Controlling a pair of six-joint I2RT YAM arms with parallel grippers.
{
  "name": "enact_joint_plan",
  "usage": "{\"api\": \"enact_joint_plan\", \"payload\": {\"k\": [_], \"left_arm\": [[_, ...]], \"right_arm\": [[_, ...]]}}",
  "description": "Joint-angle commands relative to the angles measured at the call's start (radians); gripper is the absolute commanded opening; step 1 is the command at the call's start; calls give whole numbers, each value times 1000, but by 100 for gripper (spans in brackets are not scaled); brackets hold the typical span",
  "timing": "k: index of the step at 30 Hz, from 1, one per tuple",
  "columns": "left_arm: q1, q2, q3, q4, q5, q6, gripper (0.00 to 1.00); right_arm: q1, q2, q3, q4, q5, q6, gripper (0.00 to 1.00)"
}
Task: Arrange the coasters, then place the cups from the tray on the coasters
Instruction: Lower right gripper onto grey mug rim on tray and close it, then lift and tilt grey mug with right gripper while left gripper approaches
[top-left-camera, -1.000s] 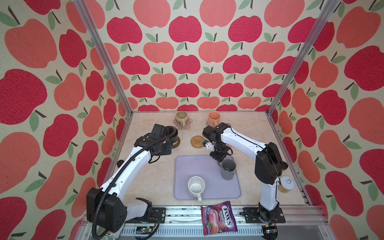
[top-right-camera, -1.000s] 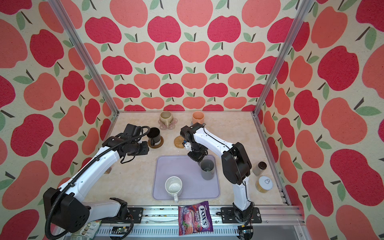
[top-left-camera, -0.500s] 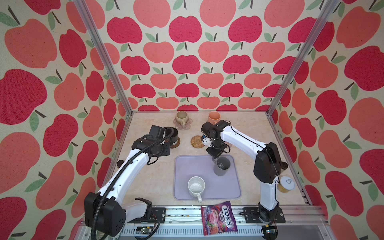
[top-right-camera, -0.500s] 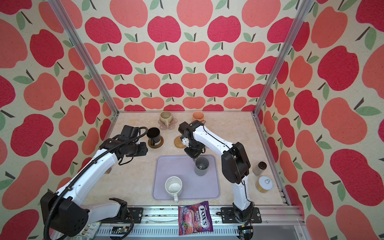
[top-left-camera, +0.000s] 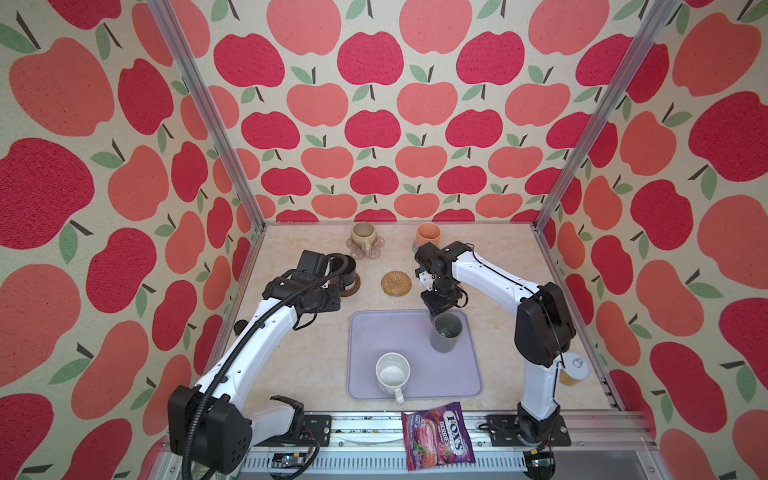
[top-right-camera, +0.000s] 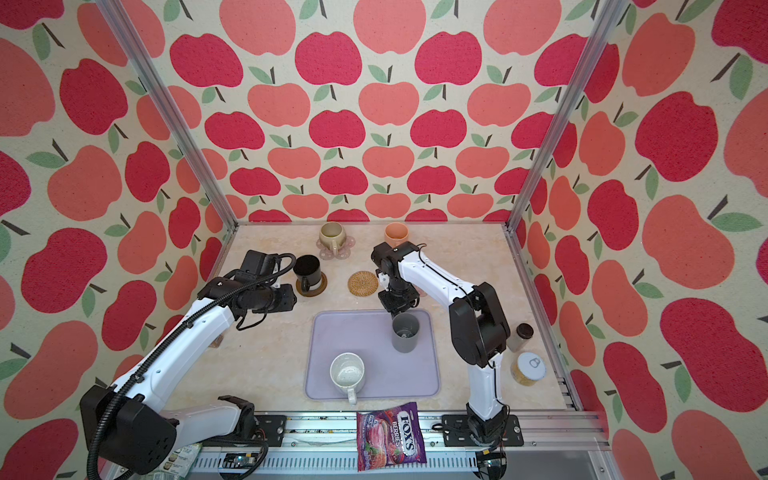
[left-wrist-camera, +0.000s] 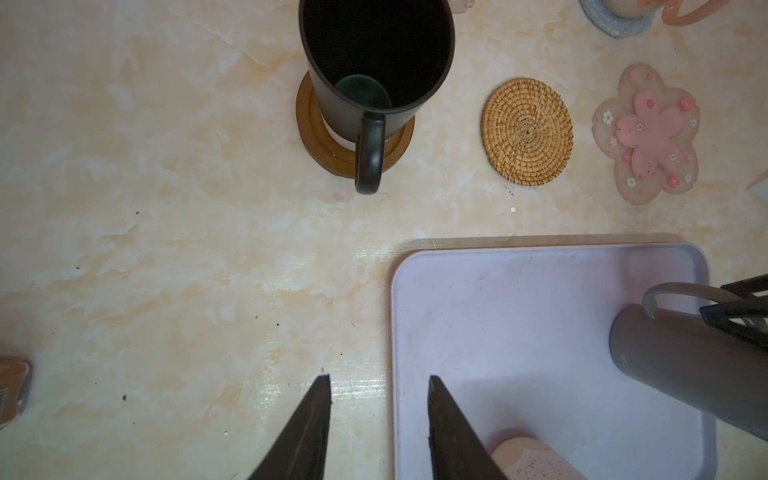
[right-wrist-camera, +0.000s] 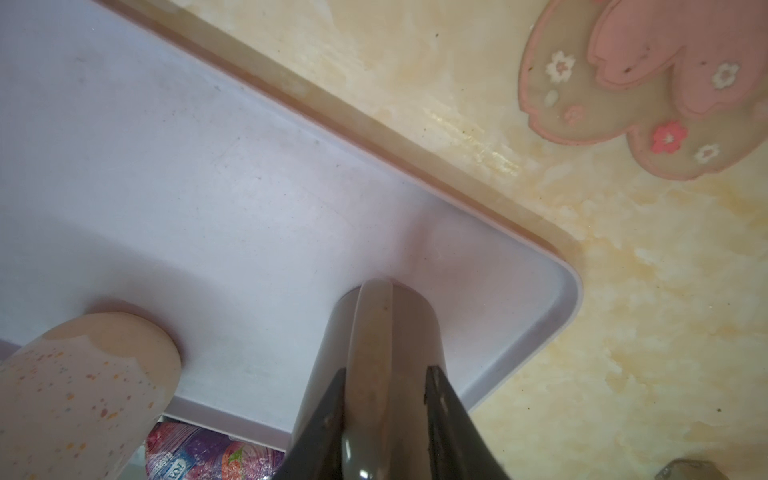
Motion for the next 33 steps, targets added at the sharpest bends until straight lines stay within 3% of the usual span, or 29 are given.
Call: {"api": "enact_joint_plan", "payload": {"k": [1,14,33], "left_arm": [[3,-1,13,5,15,-1,41],[-54,68,70,4,12,-2,41],[-159,194,170,-27,-44,23,40]], "right_arm": [[-22,-68,-45,27,-12,36,35],[-144,-211,-236,121,-34,73,39],[-191,-404,-467,183,-64,125,44]]}}
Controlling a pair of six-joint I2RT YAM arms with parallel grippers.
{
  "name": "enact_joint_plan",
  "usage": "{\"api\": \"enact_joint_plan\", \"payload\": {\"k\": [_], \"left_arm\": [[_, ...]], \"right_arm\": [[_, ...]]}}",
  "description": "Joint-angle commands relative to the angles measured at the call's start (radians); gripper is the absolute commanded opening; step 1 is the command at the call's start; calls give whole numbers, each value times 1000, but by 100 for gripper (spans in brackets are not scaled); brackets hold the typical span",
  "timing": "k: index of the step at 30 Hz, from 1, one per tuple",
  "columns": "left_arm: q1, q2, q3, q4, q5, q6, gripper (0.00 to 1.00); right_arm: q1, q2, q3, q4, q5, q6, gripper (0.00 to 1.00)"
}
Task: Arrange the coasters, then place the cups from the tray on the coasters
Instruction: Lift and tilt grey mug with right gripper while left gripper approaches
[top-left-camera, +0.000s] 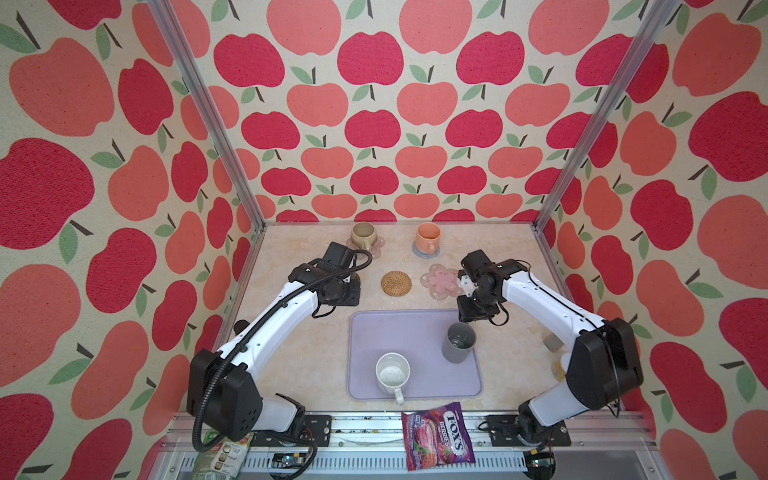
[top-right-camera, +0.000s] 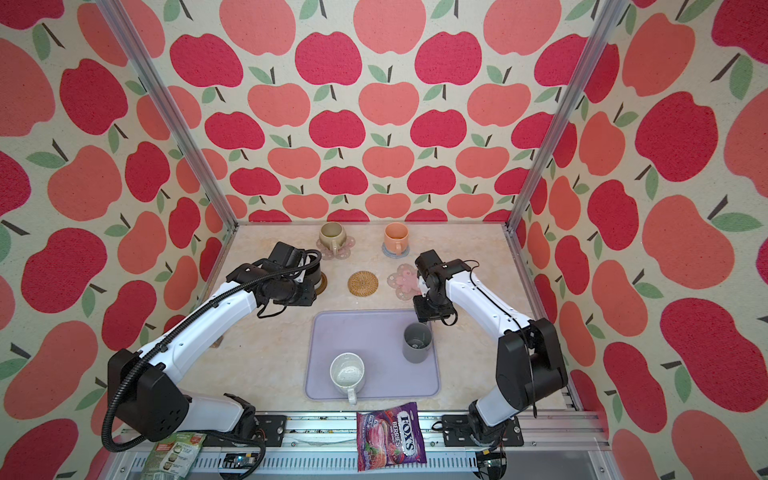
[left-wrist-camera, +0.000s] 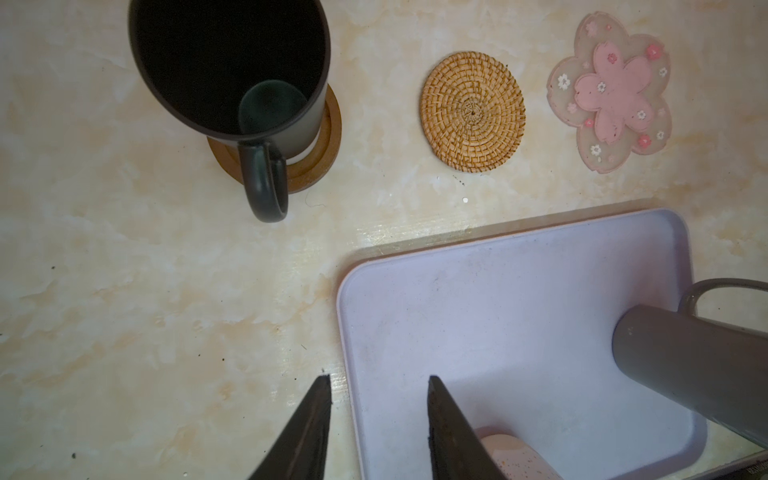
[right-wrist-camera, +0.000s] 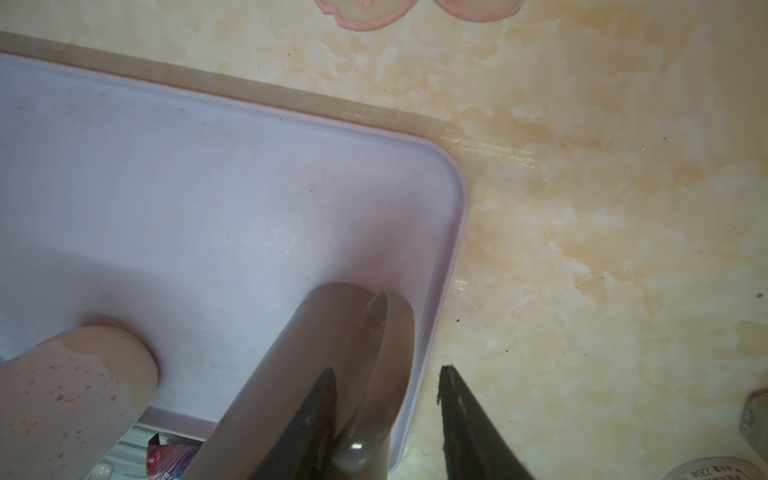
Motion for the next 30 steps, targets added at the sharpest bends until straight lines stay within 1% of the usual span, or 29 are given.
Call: {"api": "enact_joint_plan", "payload": {"k": [1,7,13,17,21,30], "left_arm": [[-13,21,35,-26,-31,18,40],[-37,46,60,-39,-45,21,40],[-56,76,92,-49,-52,26,40],[-78,105,121,-59,-56,33,40],[-112,144,148,-63,-37,36,40],[-221,249,195,-27,63,16,40]], "right_arm": [[-1,-29,-35,-10,-25,23,44],[-7,-64,-62,-56,23,10,47],[-28,-147,-143,-49,25,31,49],[-62,-208,-197,-42,27,48,52],[-94,-263,-226,-31,7,57,52],[-106,-409,-260,-122,31,73,53]]}}
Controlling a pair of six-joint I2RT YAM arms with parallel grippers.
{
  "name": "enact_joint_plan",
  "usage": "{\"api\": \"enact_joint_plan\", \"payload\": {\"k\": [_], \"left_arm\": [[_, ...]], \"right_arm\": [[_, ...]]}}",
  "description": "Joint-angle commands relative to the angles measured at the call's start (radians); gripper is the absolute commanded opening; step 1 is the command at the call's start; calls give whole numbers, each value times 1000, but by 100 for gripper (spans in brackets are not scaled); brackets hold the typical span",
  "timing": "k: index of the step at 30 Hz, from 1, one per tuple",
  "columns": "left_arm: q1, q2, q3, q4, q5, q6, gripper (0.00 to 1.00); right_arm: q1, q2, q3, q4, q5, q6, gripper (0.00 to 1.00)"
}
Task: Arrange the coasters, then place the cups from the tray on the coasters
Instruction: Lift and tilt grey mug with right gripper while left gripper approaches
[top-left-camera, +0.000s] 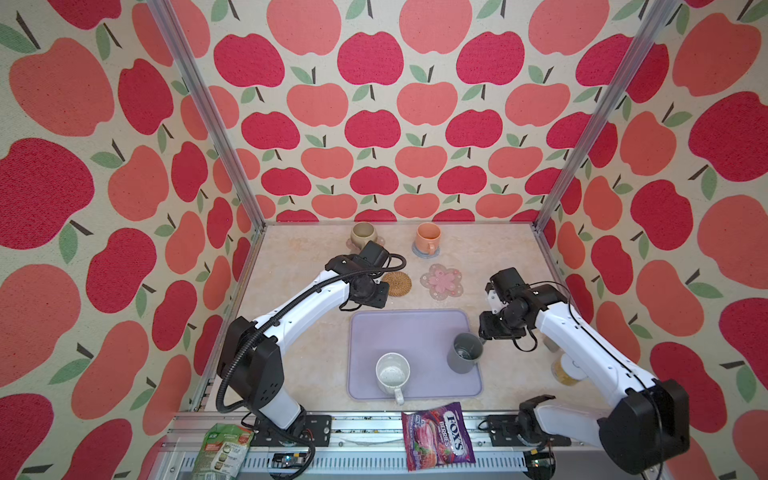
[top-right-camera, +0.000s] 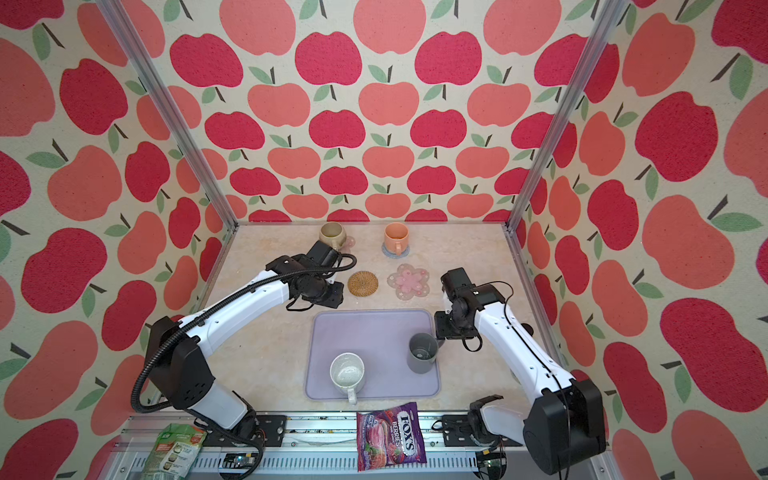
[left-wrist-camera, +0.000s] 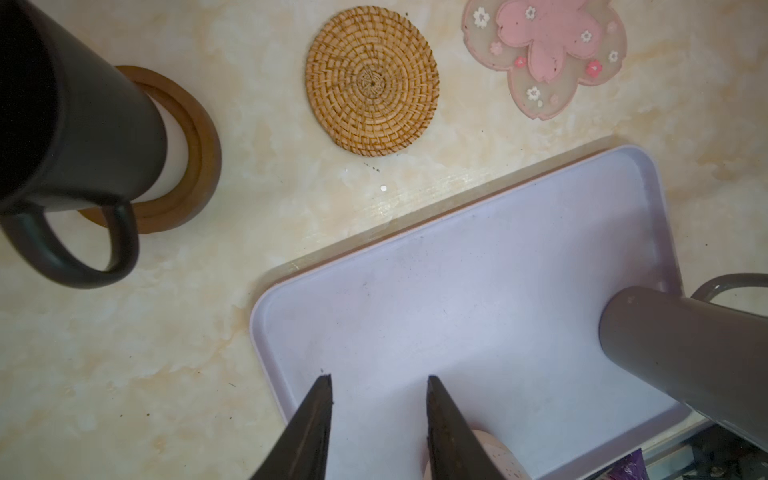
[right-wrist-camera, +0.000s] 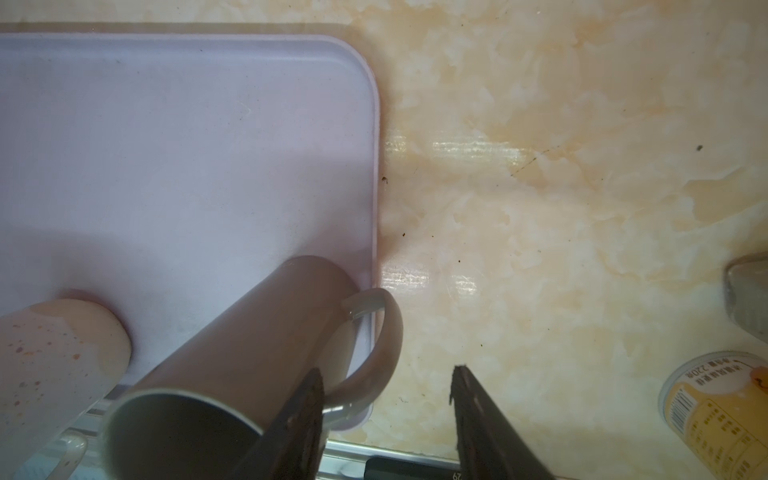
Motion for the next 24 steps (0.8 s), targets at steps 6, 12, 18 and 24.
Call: {"api": "enact_joint_plan", "payload": {"k": [6,12,18,24], "left_arm": [[-83,126,108,-4,71,-28,39],[-98,176,149,7,123,-61,39],[-120,211,155,53,220,-87,39],[-147,252,160,88,297,-110,39]], "right_arm": [[-9,-128,-25,-118,37,83,48],[-7,-156,-58,-144,30,165,38],[24,-214,-148,-92,-30,252,35],[91,-194,-189,-13,-72,300,35]]}}
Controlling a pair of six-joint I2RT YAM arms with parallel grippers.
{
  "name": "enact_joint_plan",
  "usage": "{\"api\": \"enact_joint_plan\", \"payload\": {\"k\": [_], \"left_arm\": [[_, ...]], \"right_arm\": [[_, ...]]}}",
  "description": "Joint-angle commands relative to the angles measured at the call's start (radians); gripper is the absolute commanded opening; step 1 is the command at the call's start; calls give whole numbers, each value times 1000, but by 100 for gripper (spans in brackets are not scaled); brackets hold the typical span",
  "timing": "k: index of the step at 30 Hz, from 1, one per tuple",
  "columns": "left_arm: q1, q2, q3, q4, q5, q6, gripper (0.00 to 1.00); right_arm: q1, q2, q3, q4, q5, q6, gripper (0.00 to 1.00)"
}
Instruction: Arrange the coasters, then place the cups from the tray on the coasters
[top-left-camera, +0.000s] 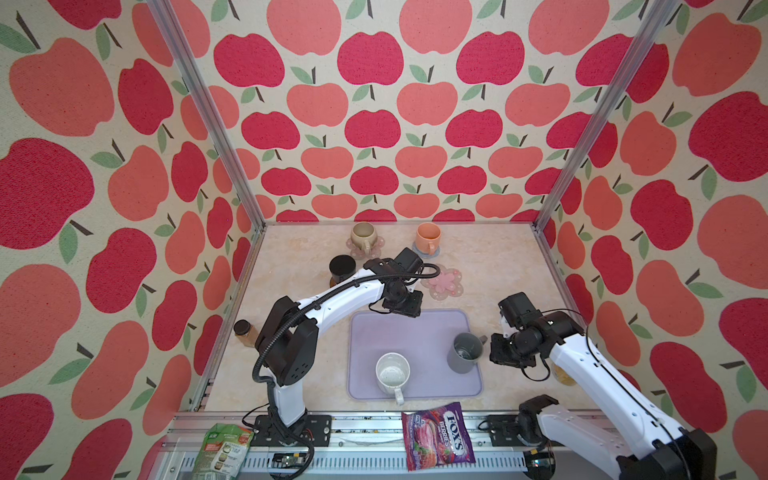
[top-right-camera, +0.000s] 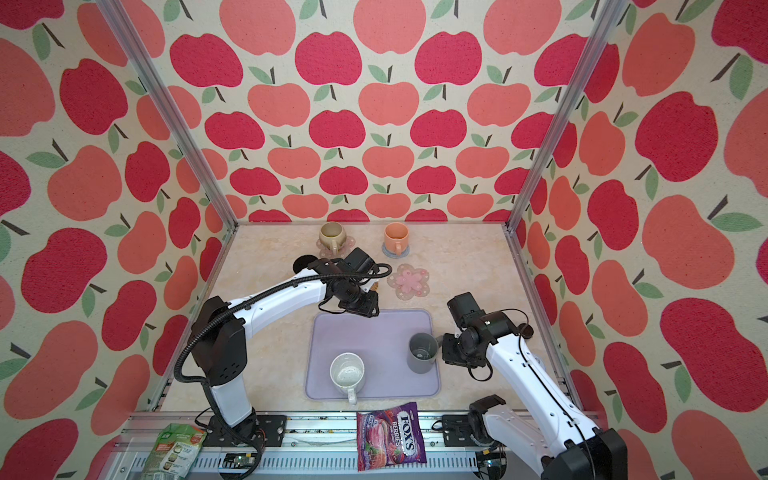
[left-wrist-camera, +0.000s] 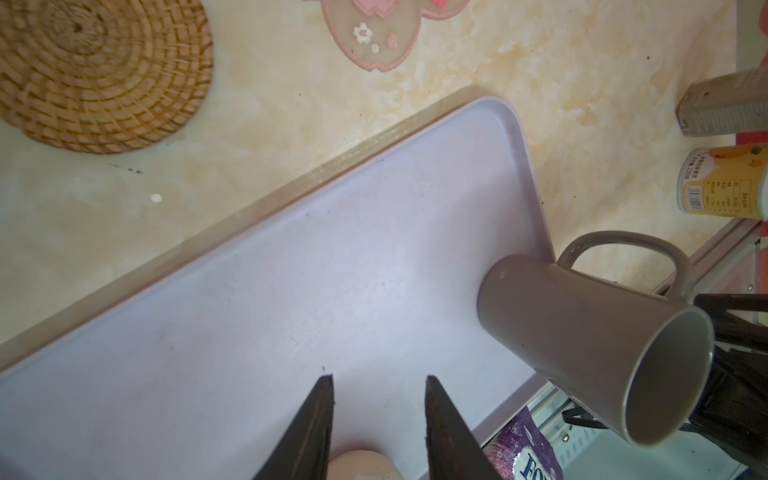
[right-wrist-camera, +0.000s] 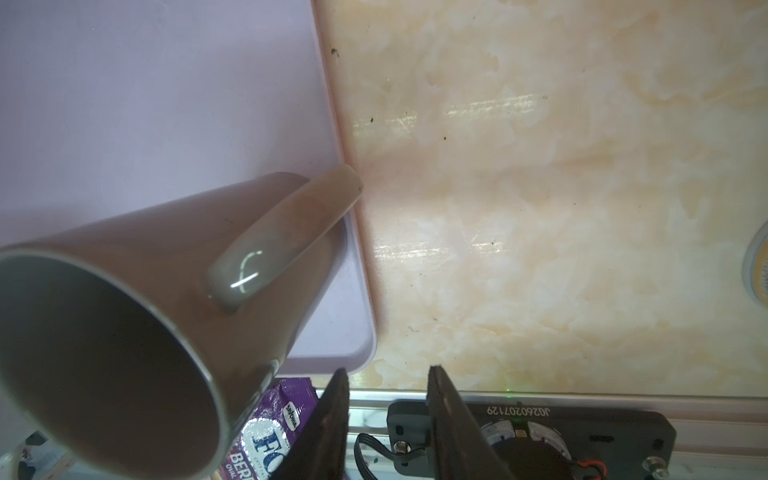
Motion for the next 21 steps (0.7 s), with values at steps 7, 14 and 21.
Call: {"api": "enact_joint_plan", "payload": {"k": [7,14,21], "left_arm": [[-32,49,17,47,104,-46,38],[-35,52,1,48,113,-53,38],[-26,31,-8,-29,37,-68,38]], "right_arm": [[123,106,-26,180,-73,106,35],[198,173,-31,274,-76,155,35],[280,269,-9,361,-87,201,36]]}}
